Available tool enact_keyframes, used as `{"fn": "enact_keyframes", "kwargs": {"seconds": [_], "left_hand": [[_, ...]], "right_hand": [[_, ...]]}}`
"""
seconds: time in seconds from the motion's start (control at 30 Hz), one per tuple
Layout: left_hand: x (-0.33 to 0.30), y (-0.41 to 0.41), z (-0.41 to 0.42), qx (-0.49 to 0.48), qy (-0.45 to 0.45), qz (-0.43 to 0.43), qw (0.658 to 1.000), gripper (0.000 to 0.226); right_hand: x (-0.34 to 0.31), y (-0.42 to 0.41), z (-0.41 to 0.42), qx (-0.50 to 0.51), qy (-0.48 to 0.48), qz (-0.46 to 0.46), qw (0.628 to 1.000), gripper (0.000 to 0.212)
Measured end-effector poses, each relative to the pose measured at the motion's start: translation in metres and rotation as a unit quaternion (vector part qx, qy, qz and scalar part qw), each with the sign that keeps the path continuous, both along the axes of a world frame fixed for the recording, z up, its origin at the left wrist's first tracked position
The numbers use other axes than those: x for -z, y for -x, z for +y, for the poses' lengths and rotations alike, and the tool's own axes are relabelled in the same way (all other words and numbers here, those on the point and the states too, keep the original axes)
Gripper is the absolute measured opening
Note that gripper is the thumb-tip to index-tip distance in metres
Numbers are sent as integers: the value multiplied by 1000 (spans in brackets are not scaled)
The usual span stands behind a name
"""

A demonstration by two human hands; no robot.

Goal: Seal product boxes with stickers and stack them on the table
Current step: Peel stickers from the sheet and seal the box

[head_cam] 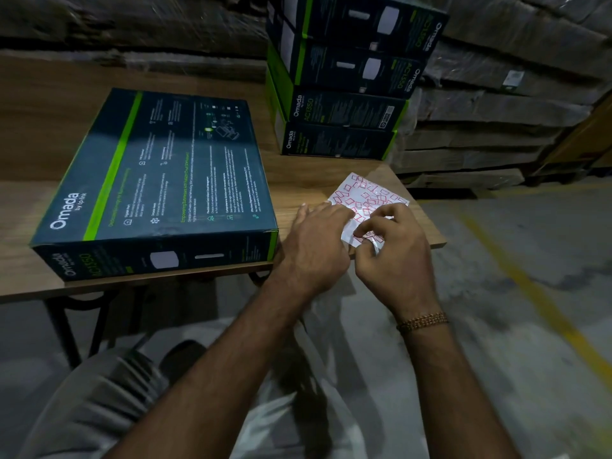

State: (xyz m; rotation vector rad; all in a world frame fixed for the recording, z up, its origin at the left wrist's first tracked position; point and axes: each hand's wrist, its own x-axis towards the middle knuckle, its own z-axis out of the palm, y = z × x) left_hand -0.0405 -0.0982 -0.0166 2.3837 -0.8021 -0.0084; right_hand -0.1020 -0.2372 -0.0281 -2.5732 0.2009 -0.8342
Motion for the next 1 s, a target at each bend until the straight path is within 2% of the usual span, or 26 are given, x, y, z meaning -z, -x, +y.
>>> {"fn": "enact_keyframes", "kwargs": {"seconds": [0.3,0.47,0.63,0.83,1.0], "left_hand": [[-4,1,-1,2,-10,9,1000,54],[-2,0,-1,-3,-11,6,1000,60],[-5,1,-1,-3,-15,6,1000,65],[-7,0,1,10,-40,0,999,65],[-9,0,1,23,-74,-11,997,63]], "right_hand": [[-5,-3,0,3,26,65,998,17],[-6,-4,-6,-12,-26,82,996,19],[-10,0,-9,-25,-74,70,994,23],[-11,5,-12,-42,-85,58,994,27],[-12,11,-13,-58,-105,33,992,43]]}}
